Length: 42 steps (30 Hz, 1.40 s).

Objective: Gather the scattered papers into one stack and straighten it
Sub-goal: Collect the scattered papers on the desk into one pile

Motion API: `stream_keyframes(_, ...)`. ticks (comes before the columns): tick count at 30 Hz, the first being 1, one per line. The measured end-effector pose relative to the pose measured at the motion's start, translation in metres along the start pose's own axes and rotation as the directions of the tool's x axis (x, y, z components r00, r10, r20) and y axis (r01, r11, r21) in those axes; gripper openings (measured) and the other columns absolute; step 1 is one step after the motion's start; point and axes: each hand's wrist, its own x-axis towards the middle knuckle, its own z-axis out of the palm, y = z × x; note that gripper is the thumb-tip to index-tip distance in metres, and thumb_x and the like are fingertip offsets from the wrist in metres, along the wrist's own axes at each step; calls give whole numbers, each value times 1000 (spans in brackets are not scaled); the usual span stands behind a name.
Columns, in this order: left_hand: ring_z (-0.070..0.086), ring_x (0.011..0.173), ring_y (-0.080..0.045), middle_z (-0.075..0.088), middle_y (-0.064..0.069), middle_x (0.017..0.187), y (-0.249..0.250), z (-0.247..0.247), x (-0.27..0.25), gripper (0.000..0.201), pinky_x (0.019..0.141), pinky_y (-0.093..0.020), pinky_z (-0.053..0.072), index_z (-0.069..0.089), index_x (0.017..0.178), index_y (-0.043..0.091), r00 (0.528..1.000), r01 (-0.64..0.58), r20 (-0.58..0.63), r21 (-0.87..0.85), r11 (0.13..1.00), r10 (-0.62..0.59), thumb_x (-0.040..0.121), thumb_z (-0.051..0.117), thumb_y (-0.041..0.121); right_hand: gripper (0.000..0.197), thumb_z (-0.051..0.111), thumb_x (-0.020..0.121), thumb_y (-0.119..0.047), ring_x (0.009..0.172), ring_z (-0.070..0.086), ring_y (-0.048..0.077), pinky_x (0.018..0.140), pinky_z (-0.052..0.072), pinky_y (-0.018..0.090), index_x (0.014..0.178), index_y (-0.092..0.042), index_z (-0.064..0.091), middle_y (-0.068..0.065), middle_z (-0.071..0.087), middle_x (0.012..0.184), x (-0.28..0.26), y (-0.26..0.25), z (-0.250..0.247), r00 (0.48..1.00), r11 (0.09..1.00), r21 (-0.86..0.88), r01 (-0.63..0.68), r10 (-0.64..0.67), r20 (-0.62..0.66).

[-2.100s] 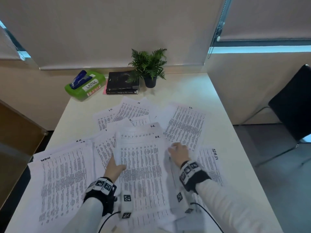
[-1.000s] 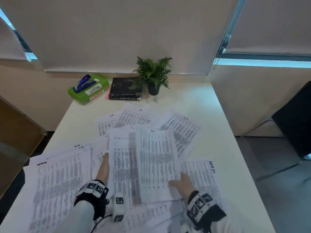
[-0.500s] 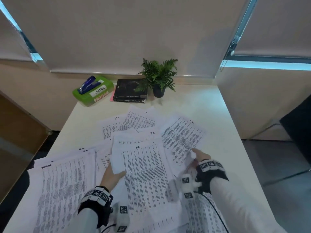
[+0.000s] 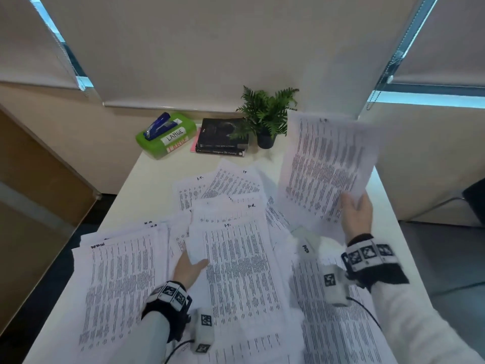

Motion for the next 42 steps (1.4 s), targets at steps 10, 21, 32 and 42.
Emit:
stream_keyframes(10,5,147,-20,1,3,159,2,0,-11,93,118,-50,3,6,150,35,986,152,101,-217,964,-133,73,13,87,68,59,86,-21,127,43,31,106,37,44,143,-2,28,14,40,143,-52,83,29,693,833,-408,-374,543,474)
stream_keyframes(21,30,139,-30,28,-11,153,-15,9,-10,94,115,-46,23,12,150,12,1000,-9,-23,79,997,11,78,73,10,83,76,65,-34,126,33,31,105,30,48,134,-19,31,16,31,138,-74,129,-66,899,394,-856,-335,407,-164)
stream_keyframes(32,33,137,-29,31,-12,151,-16,8,-25,81,114,-44,25,16,149,10,994,-80,-74,55,995,84,84,65,4,56,64,84,-16,116,52,33,87,43,33,133,2,42,22,51,130,-72,106,-95,819,553,-779,-296,566,91)
stream_keyframes(42,29,140,-30,26,-14,153,-14,5,-43,76,114,-42,24,13,149,7,990,-70,-117,57,996,76,88,58,0,28,61,87,-9,91,66,27,85,52,41,114,-7,62,10,68,104,-28,-14,-105,942,996,-11,-92,91,322)
